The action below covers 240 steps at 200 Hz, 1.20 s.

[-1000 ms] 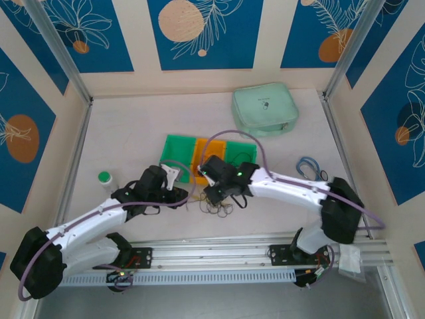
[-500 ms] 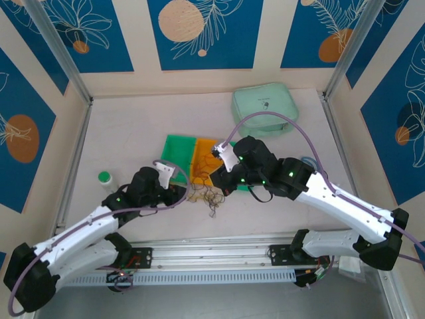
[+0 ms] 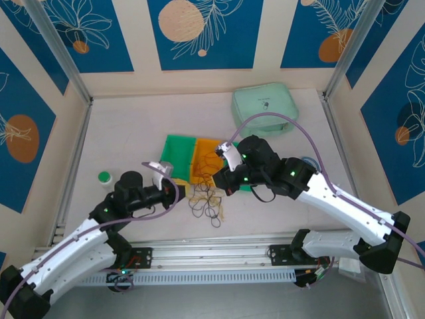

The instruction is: Untangle the cables

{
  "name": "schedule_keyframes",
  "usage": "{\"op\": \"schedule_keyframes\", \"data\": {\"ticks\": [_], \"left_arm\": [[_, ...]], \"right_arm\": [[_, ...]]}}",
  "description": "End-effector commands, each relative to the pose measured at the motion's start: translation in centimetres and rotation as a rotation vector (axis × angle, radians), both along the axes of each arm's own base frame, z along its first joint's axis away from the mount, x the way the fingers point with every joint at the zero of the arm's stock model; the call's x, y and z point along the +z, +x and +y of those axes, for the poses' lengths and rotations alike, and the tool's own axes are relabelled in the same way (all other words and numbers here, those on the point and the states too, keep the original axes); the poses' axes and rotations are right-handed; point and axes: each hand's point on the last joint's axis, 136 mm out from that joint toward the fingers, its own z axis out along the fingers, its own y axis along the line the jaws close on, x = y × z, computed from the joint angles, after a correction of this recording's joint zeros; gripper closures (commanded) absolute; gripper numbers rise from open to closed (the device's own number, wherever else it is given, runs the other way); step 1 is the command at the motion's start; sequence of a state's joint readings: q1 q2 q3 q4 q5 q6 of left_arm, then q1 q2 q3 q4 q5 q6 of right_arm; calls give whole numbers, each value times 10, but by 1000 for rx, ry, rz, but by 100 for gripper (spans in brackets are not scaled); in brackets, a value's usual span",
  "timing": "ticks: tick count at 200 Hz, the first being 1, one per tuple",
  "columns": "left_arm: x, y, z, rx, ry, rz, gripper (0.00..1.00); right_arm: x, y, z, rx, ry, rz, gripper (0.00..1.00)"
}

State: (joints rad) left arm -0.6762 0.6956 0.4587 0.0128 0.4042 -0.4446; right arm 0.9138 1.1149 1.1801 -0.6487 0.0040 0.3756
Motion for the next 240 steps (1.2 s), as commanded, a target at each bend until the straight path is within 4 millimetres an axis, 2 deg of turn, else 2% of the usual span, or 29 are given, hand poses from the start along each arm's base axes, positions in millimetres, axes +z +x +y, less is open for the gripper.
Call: {"op": "schedule_keyframes", "data": {"ticks": [1, 16, 36, 73, 101, 137, 154, 209, 240], "left_arm": [[23, -10, -18, -132, -97, -14, 77], [25, -12, -25, -179, -119, 2, 72], [17, -14, -31, -216, -107, 38, 70], [6, -17, -38, -250, -112, 81, 62], [0, -13, -37, -230, -97, 86, 61], [-22, -2, -28, -142, -16, 99, 60], [-26, 0, -25, -118, -15, 98, 55], [-19, -3, -29, -135, -83, 101, 51], [-7, -2, -35, -161, -176, 102, 55]], "right_arm": [[11, -3, -2, 1, 75, 33, 100], [6, 1, -5, -21, 77, 67, 100], [3, 0, -3, -22, 108, 115, 100], [8, -1, -2, -18, 172, 159, 100], [14, 1, -3, -14, 211, 176, 100], [25, 1, -6, 5, 264, 194, 100], [31, -1, -8, 18, 289, 203, 100], [38, -6, -15, 49, 351, 253, 100], [41, -6, -13, 69, 390, 273, 100]]}}
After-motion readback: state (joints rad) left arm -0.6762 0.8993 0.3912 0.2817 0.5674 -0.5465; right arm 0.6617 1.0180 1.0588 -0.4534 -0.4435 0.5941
